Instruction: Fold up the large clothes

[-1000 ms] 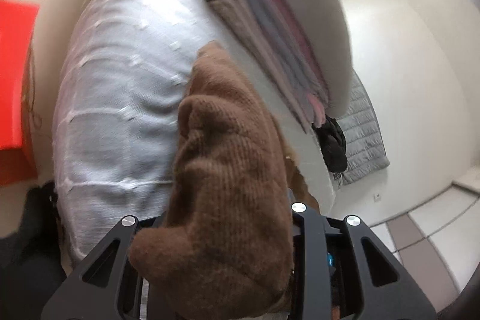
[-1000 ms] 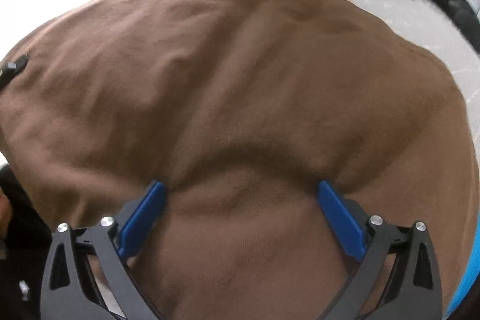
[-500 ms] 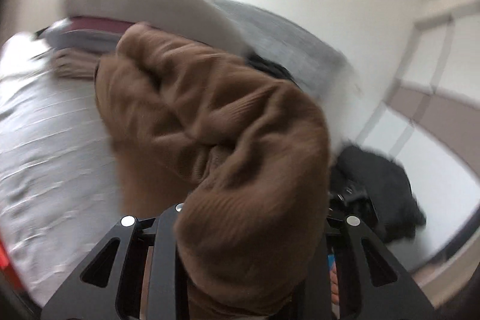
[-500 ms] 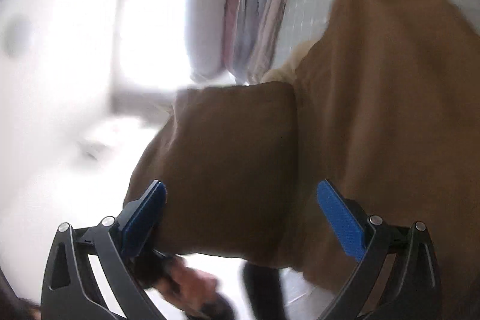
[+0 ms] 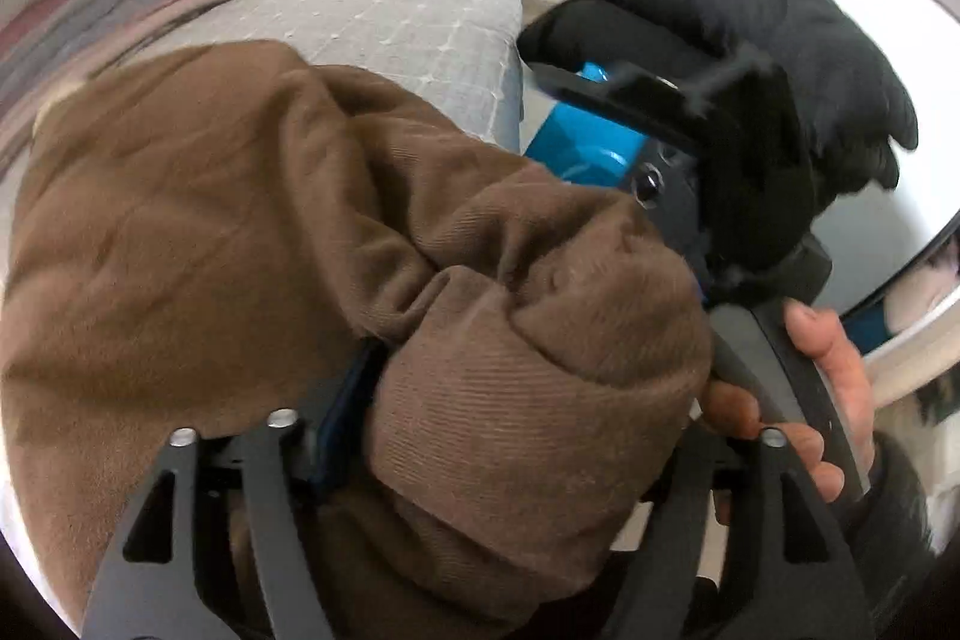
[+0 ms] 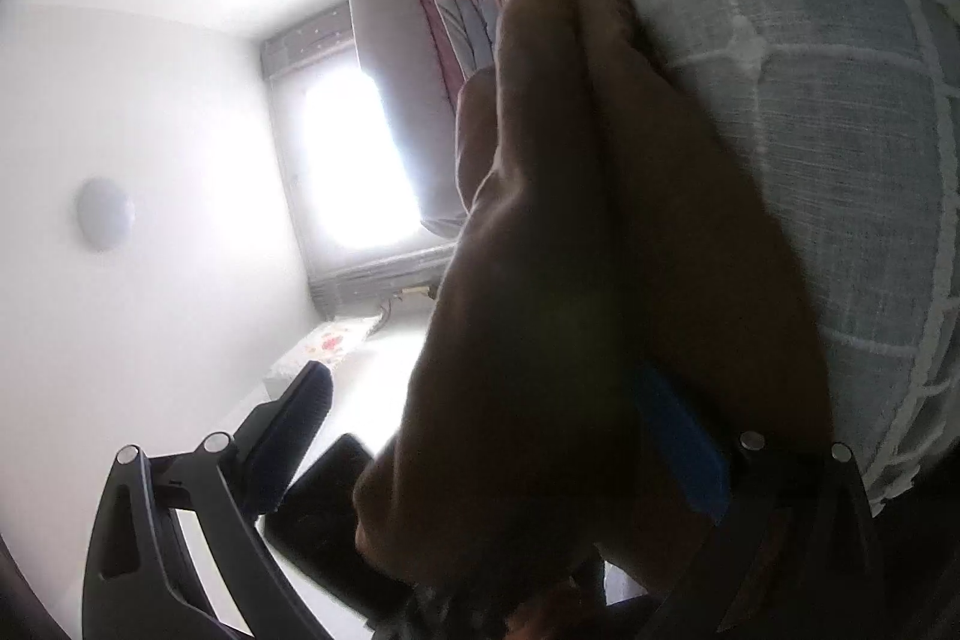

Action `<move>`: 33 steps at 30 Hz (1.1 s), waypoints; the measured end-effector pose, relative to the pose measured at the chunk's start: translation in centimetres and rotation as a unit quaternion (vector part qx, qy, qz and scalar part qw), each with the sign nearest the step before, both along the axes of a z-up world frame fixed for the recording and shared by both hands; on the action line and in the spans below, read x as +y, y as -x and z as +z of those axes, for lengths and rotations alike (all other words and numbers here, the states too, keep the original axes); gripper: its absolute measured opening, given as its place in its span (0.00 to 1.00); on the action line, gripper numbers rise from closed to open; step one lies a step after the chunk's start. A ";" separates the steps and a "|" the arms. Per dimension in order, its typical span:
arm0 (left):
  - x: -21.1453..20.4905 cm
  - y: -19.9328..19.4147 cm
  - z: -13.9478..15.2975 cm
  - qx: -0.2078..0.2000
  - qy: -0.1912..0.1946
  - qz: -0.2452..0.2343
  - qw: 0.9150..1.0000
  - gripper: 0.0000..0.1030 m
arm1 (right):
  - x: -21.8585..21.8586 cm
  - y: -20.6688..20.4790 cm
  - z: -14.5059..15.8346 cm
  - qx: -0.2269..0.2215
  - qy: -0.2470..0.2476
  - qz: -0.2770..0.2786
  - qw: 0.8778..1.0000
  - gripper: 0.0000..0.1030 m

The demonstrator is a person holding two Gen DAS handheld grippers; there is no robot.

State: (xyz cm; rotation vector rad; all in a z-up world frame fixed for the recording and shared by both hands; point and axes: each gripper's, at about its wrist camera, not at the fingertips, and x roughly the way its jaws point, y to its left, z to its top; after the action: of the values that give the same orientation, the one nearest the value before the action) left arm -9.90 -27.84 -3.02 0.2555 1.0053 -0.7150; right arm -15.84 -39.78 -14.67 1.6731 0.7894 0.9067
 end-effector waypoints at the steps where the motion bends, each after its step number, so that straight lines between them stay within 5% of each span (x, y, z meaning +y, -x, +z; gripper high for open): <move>1: -0.4 0.4 0.3 -0.004 -0.005 -0.004 1.000 0.73 | 0.1 -0.5 0.2 -0.001 0.003 0.003 1.000 0.95; 6: -2.0 3.4 1.5 -0.027 -0.036 -0.026 0.999 0.79 | 0.0 -1.9 1.3 -0.002 0.030 0.013 0.999 0.95; 12: -2.1 6.4 3.5 -0.019 -0.031 -0.027 0.999 0.80 | -2.7 -0.7 3.8 -0.001 0.140 -0.010 0.990 0.95; 15: -0.1 6.3 4.6 0.027 0.022 -0.026 0.999 0.80 | -4.0 1.2 8.7 -0.047 0.231 -0.054 0.970 0.95; 17: 1.9 6.2 5.4 0.062 0.064 -0.025 0.996 0.80 | -3.0 1.6 11.7 -0.097 0.246 -0.053 0.963 0.95; 20: 6.2 6.1 6.7 0.112 0.142 -0.005 0.984 0.80 | -0.3 1.3 15.4 -0.150 0.277 -0.004 0.949 0.95; 22: 9.8 6.1 7.6 0.108 0.168 0.030 0.979 0.80 | 1.9 0.4 16.5 -0.168 0.292 0.060 0.940 0.95; 27: 16.6 5.1 7.7 0.096 0.184 0.122 0.971 0.80 | 4.2 0.6 11.4 -0.080 0.432 0.172 0.881 0.91; 30: 19.8 4.7 6.6 0.104 0.190 0.168 0.962 0.80 | 2.6 1.3 8.5 -0.059 0.386 0.147 0.909 0.87; 31: 20.5 4.5 6.3 0.106 0.191 0.178 0.960 0.80 | 1.6 1.6 9.5 -0.066 0.371 0.123 0.918 0.87; 33: 21.2 3.9 5.9 0.111 0.195 0.192 0.955 0.80 | 1.0 1.3 11.8 -0.094 0.373 0.091 0.918 0.87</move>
State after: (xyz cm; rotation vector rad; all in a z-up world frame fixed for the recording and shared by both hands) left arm -13.84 -6.62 2.84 -0.3656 1.0631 -0.5758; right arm -17.13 -38.77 -2.88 0.8411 1.0073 0.7411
